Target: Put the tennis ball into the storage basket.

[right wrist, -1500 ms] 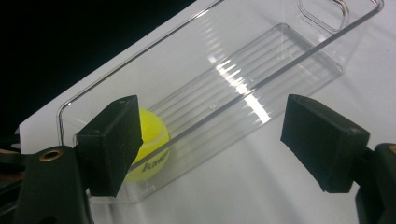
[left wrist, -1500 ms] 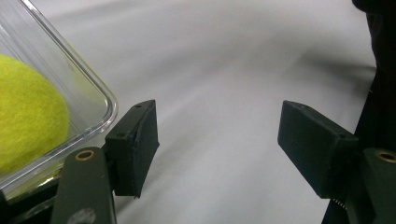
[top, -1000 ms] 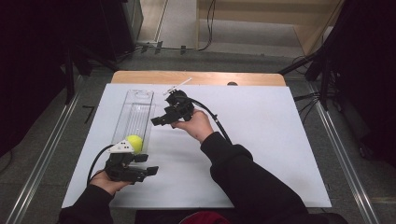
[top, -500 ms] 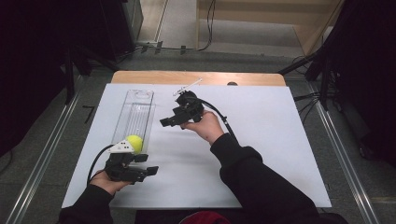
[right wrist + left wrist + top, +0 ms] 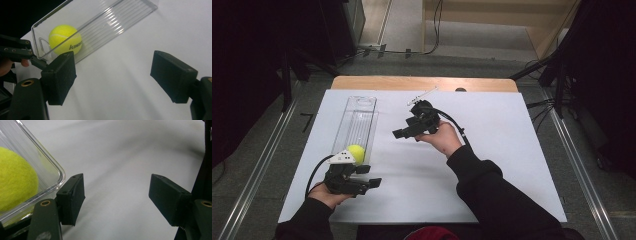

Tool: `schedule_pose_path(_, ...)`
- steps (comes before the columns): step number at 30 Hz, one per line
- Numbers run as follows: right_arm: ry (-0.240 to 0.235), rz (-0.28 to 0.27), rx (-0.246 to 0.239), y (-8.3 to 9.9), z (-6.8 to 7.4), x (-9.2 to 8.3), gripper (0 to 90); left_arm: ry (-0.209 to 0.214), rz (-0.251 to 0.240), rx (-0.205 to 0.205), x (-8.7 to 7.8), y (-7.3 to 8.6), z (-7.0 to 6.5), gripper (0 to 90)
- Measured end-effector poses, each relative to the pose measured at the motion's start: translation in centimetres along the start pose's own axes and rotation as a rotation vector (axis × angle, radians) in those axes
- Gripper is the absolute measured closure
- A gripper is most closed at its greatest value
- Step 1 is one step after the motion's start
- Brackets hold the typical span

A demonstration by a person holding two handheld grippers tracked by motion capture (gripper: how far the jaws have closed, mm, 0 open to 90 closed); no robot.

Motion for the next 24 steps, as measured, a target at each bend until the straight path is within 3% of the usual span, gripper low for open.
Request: schedule_pose_path(24,0.003,-0.003,0.013,3.7,-1.4,-2.4,18.4,-0.003,0.010,-0.002,0.1,0.1,0.0,29.6)
Point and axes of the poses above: each handheld gripper's, and its own axes: x roughly forward along the jaws, y roughly out of its underside, z roughly to its left, the point moved 5 cm from there along x, roughly forward along the jaws, and after that the axes turned 13 degrees about y, right-handed, at the moved point
